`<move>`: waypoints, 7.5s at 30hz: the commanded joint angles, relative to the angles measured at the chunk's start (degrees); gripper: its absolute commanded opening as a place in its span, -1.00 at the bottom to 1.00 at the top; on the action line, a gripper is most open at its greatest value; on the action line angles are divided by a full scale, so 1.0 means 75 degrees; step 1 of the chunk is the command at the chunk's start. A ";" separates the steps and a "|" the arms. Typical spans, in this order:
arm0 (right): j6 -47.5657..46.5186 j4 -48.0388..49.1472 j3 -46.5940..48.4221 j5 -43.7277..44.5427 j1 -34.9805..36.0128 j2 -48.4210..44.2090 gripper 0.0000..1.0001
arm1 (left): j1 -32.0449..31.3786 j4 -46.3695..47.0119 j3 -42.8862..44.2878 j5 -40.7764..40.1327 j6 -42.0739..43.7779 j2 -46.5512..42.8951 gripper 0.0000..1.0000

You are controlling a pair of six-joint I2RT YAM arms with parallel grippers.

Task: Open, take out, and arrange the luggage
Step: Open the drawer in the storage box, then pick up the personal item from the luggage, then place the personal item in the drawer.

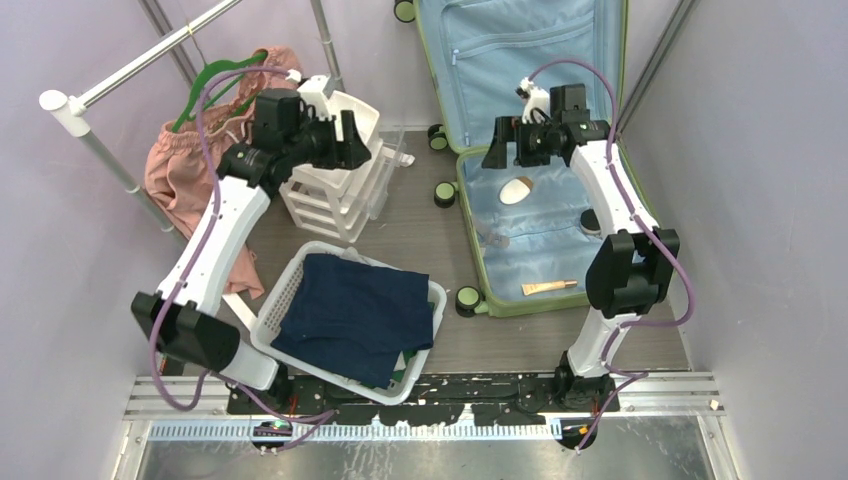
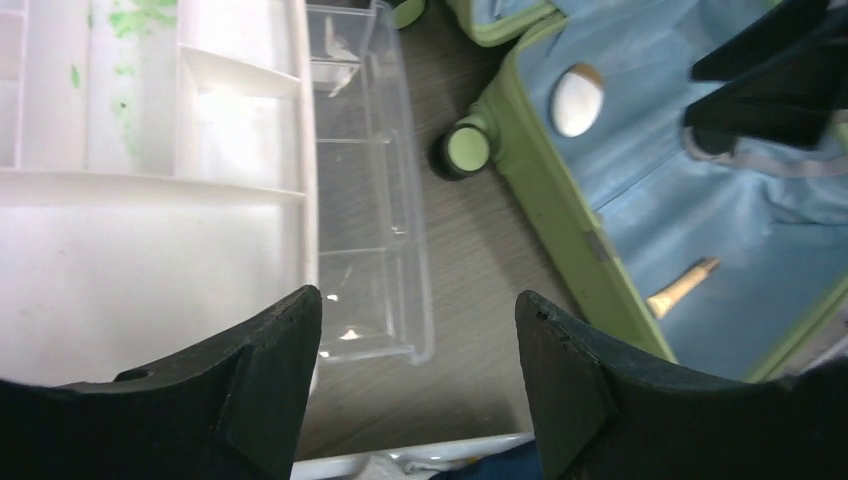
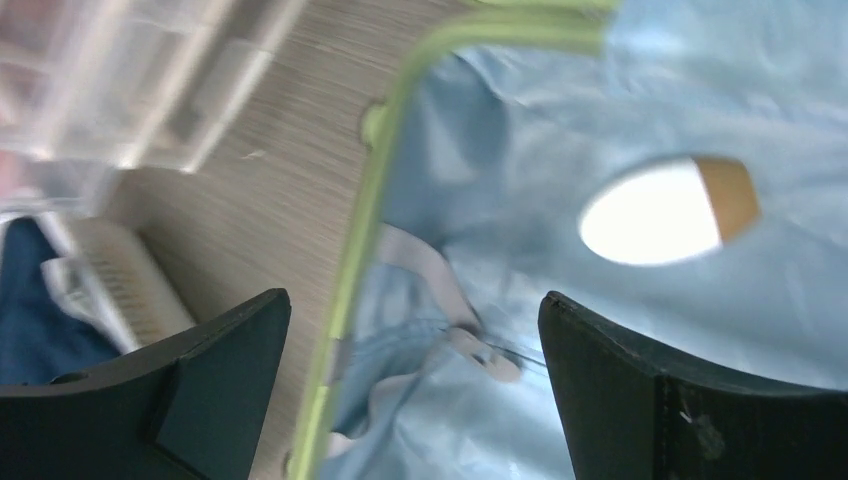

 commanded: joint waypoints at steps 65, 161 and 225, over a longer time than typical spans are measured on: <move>0.3273 0.1561 -0.0219 0.5672 0.0004 0.3396 0.63 | 0.0194 0.3645 -0.4055 0.0967 -0.3839 -0.3317 0.77; -0.0488 0.0687 -0.2610 -0.2210 -0.0459 -0.1943 -0.54 | -0.2993 0.6227 0.0343 0.2115 -0.7792 0.4039 -0.56; -0.2748 -0.1016 -0.2935 -0.2192 -0.0489 -0.1871 1.00 | -0.2587 -0.1178 0.3180 -0.6405 0.3238 0.3533 0.09</move>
